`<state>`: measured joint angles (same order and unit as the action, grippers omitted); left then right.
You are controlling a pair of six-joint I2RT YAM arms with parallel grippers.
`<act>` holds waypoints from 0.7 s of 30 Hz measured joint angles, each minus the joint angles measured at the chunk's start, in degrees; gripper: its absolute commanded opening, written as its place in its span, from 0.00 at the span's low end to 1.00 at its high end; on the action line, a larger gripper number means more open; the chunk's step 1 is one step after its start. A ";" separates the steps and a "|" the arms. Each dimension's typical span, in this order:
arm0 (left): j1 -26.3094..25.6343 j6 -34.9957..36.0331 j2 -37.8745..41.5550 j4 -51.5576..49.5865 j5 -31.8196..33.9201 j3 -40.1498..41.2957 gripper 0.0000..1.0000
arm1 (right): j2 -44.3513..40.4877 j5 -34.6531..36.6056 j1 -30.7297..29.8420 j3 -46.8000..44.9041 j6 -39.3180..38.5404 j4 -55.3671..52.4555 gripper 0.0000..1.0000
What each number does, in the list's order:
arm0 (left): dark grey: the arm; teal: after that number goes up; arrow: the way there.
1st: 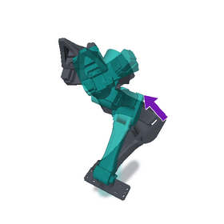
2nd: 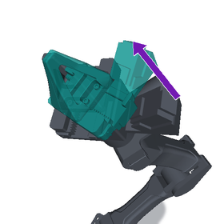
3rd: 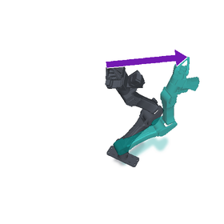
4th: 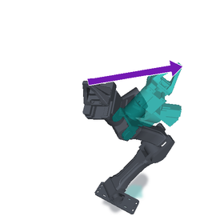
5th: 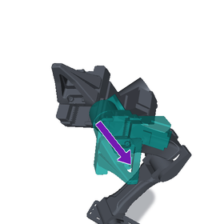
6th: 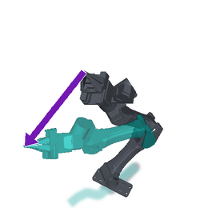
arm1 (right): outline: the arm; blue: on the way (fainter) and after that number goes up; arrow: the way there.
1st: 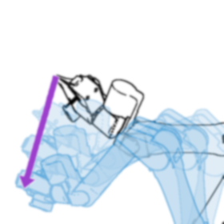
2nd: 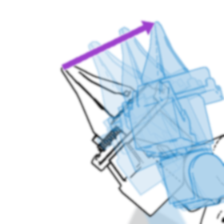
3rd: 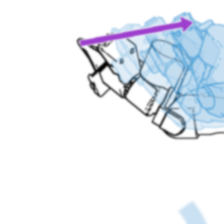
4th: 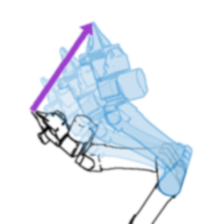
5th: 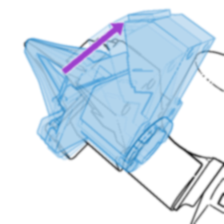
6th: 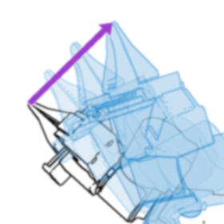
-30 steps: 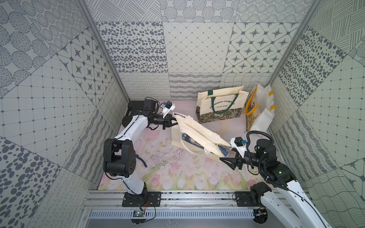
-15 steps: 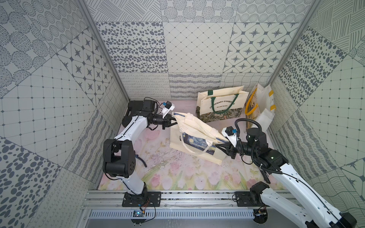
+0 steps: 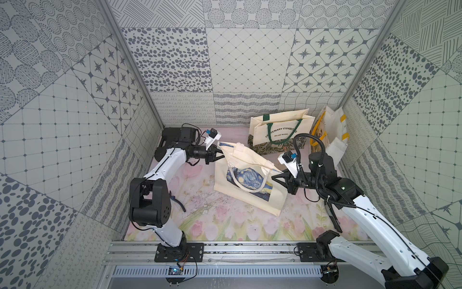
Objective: Put away the canvas bag
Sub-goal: Press the canvas bag.
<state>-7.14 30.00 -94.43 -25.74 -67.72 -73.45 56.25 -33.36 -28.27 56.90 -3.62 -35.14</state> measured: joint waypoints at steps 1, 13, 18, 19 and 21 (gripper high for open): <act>0.00 -2.14 0.55 1.42 1.40 0.55 0.23 | 1.11 -0.76 0.00 1.25 1.09 -0.72 0.00; 0.09 -24.68 13.27 9.42 27.74 3.15 0.45 | 7.98 -5.40 -4.11 7.19 17.38 4.35 0.00; 0.13 -27.54 13.16 3.52 40.30 -3.61 0.28 | 11.65 -5.51 -9.22 7.23 30.14 13.42 0.00; 0.17 -28.00 12.44 1.99 42.56 -5.16 0.22 | 12.39 -5.29 -9.79 7.15 32.50 15.08 0.00; 0.26 -28.41 10.93 -0.48 46.18 -7.43 0.14 | 13.81 -4.20 -10.86 6.51 38.36 18.53 0.00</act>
<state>-6.87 1.58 -83.50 -26.22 -21.54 -80.88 70.06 -37.56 -39.13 63.42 34.74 -16.60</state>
